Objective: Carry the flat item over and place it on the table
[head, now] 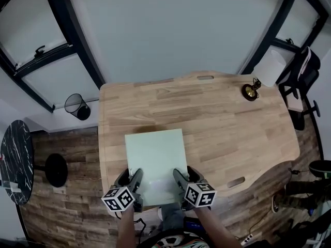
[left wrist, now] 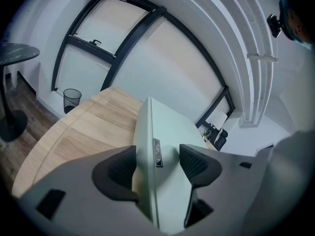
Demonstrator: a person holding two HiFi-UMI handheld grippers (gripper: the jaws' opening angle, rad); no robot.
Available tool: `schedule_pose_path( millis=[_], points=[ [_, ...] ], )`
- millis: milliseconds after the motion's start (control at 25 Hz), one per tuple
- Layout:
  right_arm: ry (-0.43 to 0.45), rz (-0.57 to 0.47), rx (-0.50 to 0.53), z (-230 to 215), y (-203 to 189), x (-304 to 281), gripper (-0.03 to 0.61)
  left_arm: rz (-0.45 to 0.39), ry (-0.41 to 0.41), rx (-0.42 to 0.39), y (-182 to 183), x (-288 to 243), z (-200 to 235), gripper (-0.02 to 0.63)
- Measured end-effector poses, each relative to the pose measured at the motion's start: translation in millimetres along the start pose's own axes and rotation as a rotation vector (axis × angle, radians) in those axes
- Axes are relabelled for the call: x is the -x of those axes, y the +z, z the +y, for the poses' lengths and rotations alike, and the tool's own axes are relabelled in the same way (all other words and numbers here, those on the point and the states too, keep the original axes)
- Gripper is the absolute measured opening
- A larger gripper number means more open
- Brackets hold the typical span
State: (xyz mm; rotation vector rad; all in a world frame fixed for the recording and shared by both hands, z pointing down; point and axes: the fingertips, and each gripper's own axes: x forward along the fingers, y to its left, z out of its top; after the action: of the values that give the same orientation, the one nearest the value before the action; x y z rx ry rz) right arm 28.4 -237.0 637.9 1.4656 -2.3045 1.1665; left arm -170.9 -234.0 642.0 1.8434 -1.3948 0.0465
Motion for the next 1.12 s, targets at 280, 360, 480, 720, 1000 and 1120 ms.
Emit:
schedule_pose_path(
  millis=[280,360,480,720,1000,1120],
  points=[
    [-0.012,0.058,-0.019,-12,-12,-20,0.267,0.037,0.038,0.016,-12,-15,16,0.272],
    [-0.014,0.074,-0.023,-16,-13,-25,0.267,0.047,0.044,0.023,-15,-20,19,0.272],
    [-0.015,0.097,-0.029,-20,-16,-31,0.267,0.061,0.063,0.027,-20,-25,26,0.271],
    [-0.026,0.133,-0.038,-24,-18,-36,0.262,0.082,0.099,0.032,-25,-28,32,0.267],
    [-0.046,0.141,-0.014,-24,-18,-36,0.261,0.096,0.118,0.022,-26,-29,32,0.267],
    [-0.059,0.138,0.007,-24,-17,-36,0.261,0.093,0.122,0.019,-26,-30,32,0.267]
  ],
)
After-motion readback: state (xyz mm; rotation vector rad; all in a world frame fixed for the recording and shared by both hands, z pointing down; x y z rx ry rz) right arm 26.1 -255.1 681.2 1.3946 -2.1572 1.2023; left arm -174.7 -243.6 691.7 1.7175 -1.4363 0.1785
